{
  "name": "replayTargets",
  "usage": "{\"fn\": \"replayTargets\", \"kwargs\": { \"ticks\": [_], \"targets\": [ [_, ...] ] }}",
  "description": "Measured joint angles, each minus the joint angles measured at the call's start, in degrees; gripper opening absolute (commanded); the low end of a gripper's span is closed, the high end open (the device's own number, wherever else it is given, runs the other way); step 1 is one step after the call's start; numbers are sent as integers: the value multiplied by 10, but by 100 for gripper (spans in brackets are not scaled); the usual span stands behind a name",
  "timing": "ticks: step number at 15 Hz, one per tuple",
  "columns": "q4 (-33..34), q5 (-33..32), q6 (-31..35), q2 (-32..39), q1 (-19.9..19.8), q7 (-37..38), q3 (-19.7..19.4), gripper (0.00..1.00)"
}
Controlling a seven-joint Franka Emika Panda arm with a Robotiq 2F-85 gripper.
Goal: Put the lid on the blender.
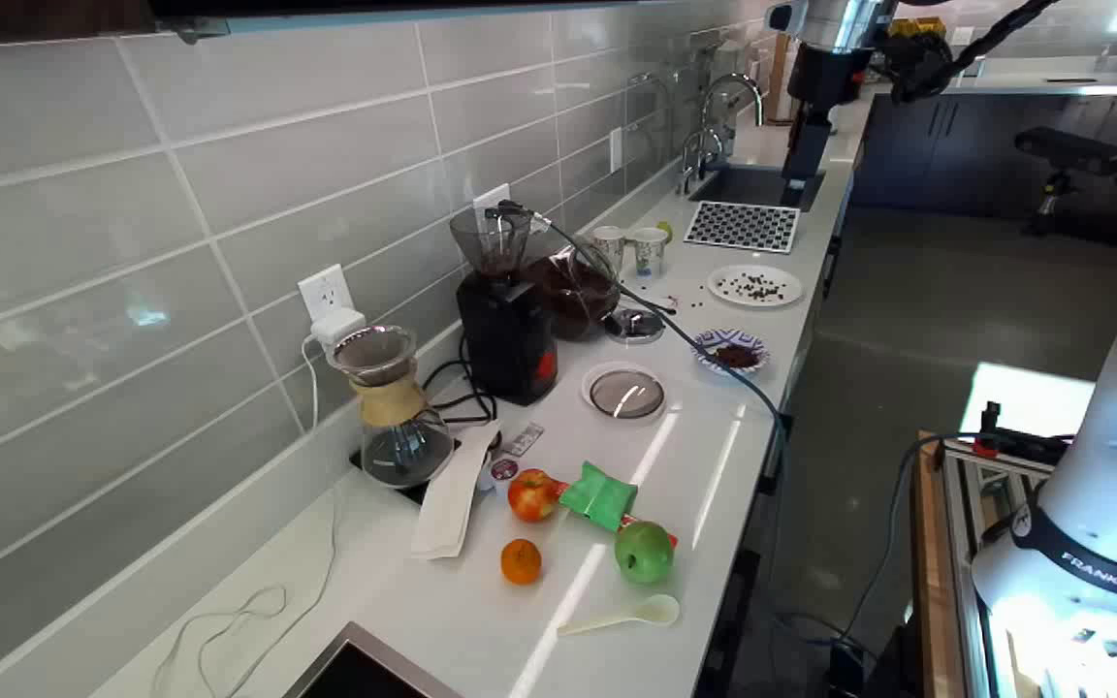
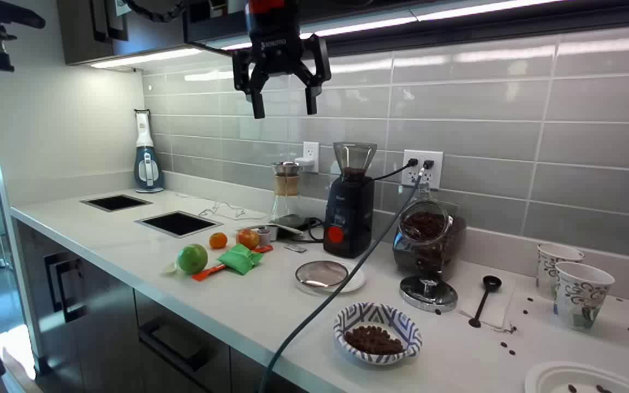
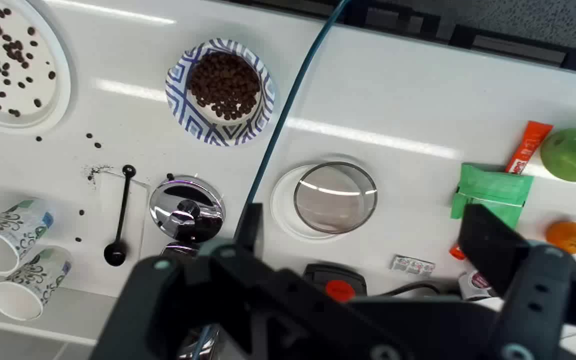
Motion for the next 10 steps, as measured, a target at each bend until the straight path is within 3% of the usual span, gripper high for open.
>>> {"fn": "replayTargets", "kwargs": {
  "ticks": [10],
  "targets": [
    [-4, 10, 12, 5, 8, -15, -4, 100]
  ]
}}
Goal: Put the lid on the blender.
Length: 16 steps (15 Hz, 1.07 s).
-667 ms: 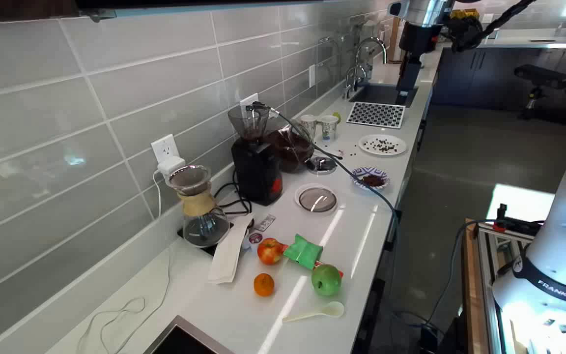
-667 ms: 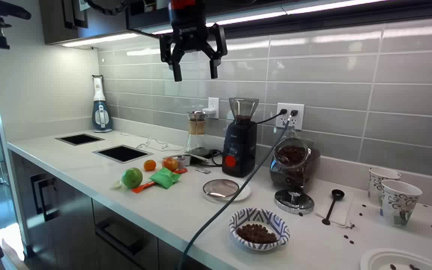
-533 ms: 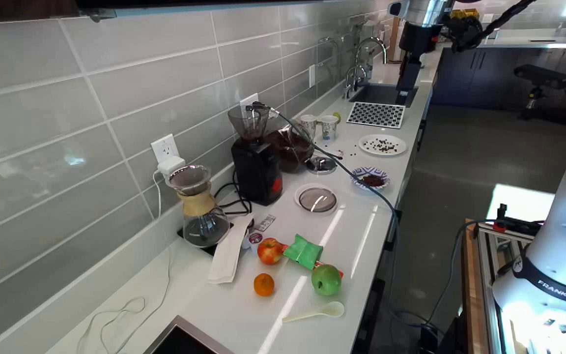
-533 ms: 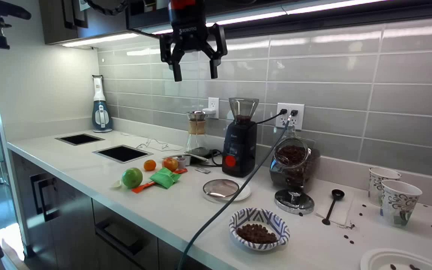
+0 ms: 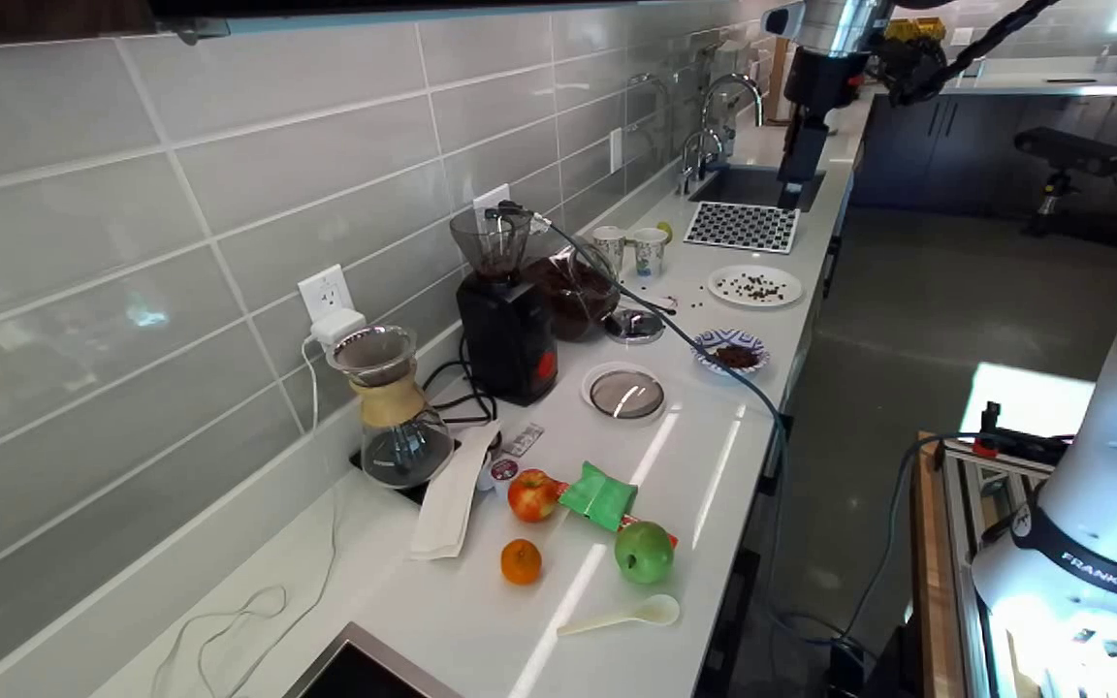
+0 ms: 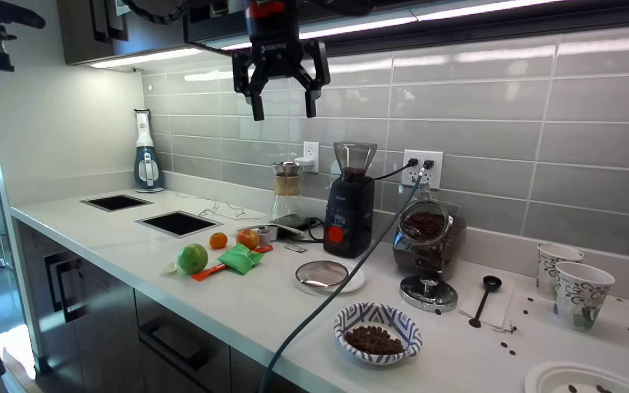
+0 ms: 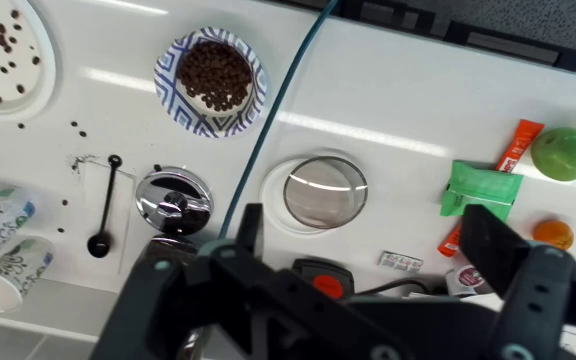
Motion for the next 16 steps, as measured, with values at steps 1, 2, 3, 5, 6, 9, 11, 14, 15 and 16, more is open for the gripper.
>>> {"fn": "replayTargets", "kwargs": {
  "ticks": [1, 2, 3, 5, 6, 9, 11, 14, 15, 16],
  "targets": [
    [-9, 17, 23, 8, 11, -18, -7, 100],
    [-23, 35, 50, 21, 25, -36, -17, 100],
    [-39, 54, 77, 38, 39, -56, -25, 100],
    [-71, 67, 133, 84, 61, -91, -29, 100],
    [-84, 67, 159, 110, 67, -101, -24, 100],
    [-109, 60, 231, 186, 69, -110, 3, 100],
    [-113, 24, 266, 235, 63, -95, 33, 100],
    [-108, -57, 290, 301, 50, -34, 78, 100],
    [-102, -91, 290, 319, 46, -7, 89, 100],
    [-97, -126, 290, 336, 43, 22, 97, 100]
  ]
}}
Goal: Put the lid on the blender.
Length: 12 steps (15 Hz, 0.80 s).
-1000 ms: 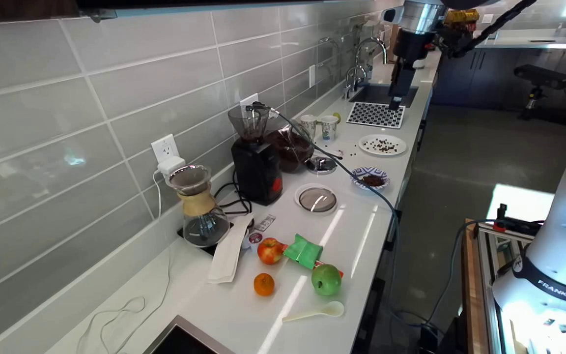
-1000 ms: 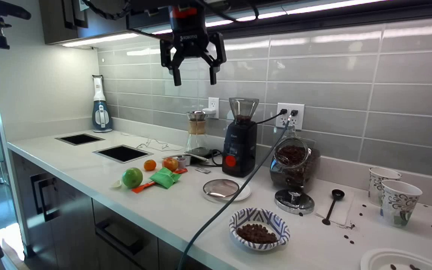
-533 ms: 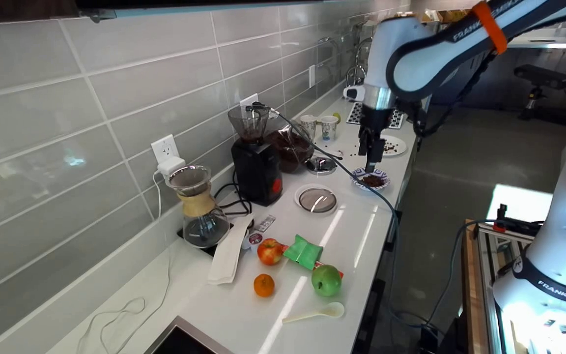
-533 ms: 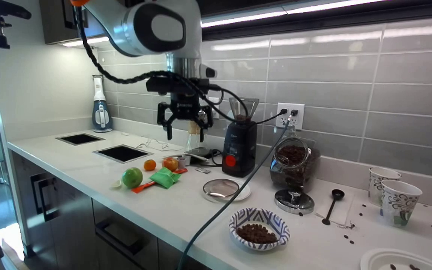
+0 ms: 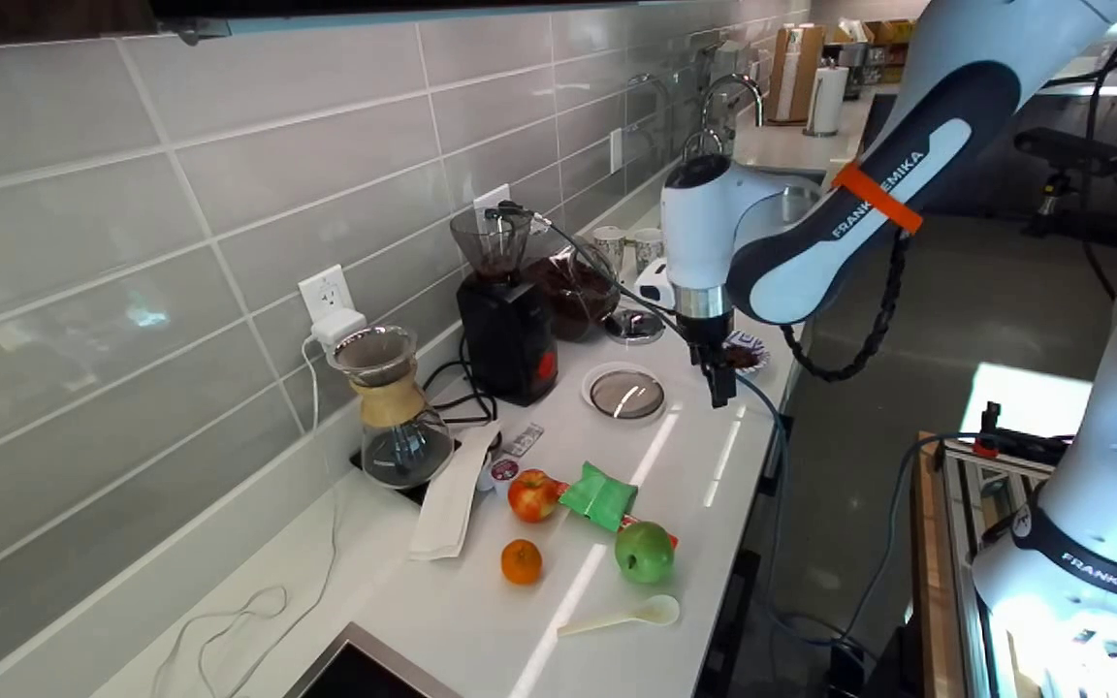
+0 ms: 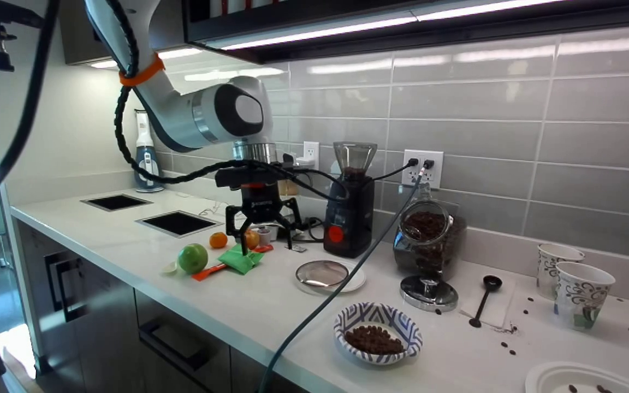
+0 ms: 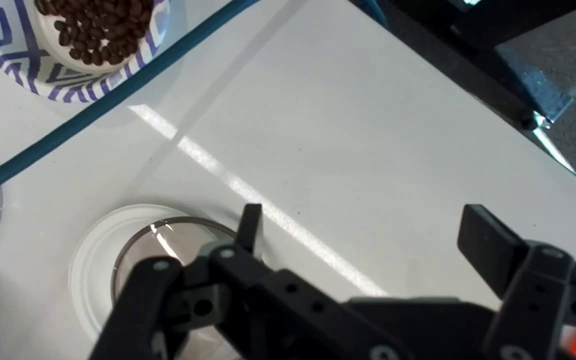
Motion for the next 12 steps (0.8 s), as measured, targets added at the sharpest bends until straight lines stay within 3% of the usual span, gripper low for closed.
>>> {"fn": "replayTargets", "kwargs": {
  "ticks": [2, 9, 12],
  "targets": [
    [13, -50, 0, 31, -5, 44, 8, 100],
    [31, -52, -2, 58, -10, 45, 9, 100],
    [35, -118, -16, 76, -7, 100, 15, 100]
  ]
}}
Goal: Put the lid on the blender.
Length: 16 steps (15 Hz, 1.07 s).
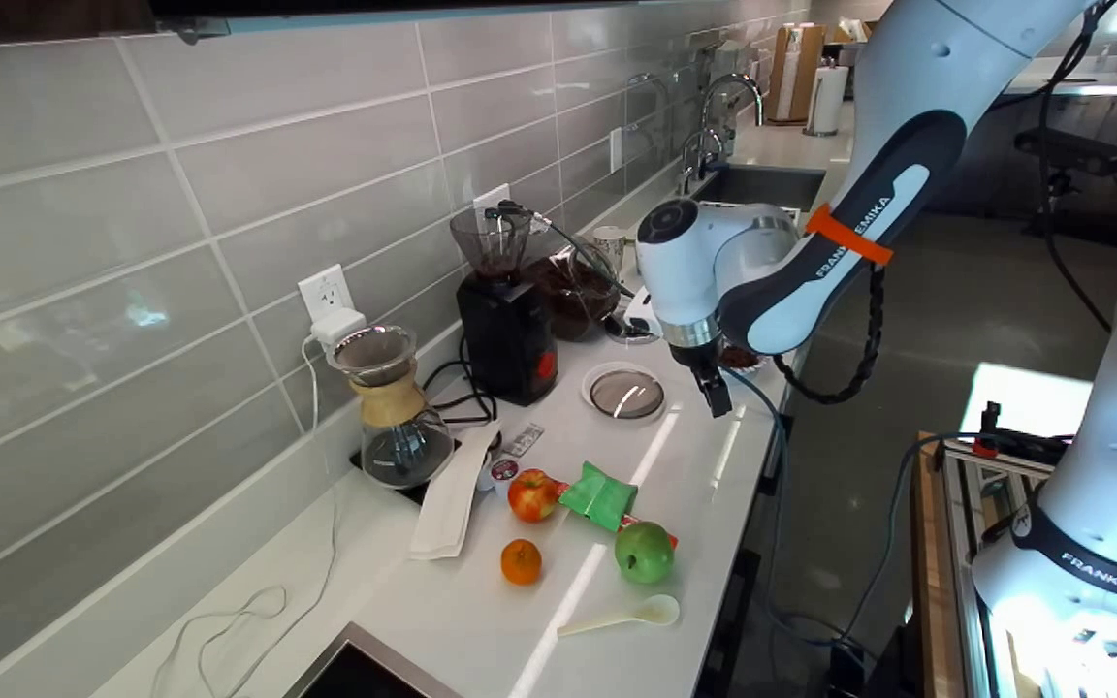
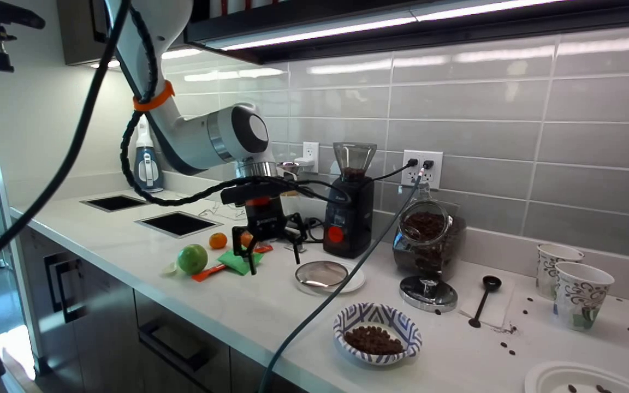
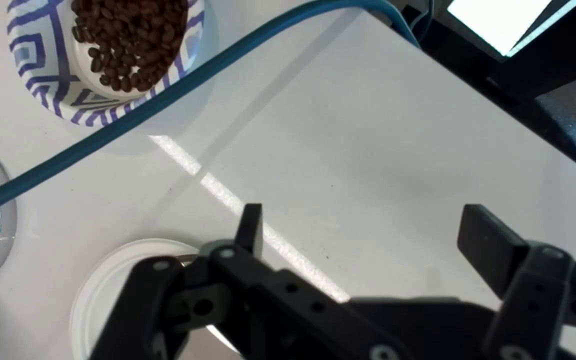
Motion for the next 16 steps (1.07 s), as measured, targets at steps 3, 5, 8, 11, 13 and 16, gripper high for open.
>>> {"fn": "replayTargets", "kwargs": {
  "ticks": [3, 5, 8, 11, 13, 16],
  "targets": [
    [11, -108, -13, 30, 11, 97, 5, 100],
    [16, -176, -12, 42, 19, 159, 8, 100],
    [18, -271, 30, 52, 23, 249, 11, 100],
    [18, -361, 109, 62, 20, 338, 9, 100],
    [20, -426, 158, 70, 19, 398, 0, 100],
    [26, -494, 206, 82, 14, 455, -11, 100]
  ]
}}
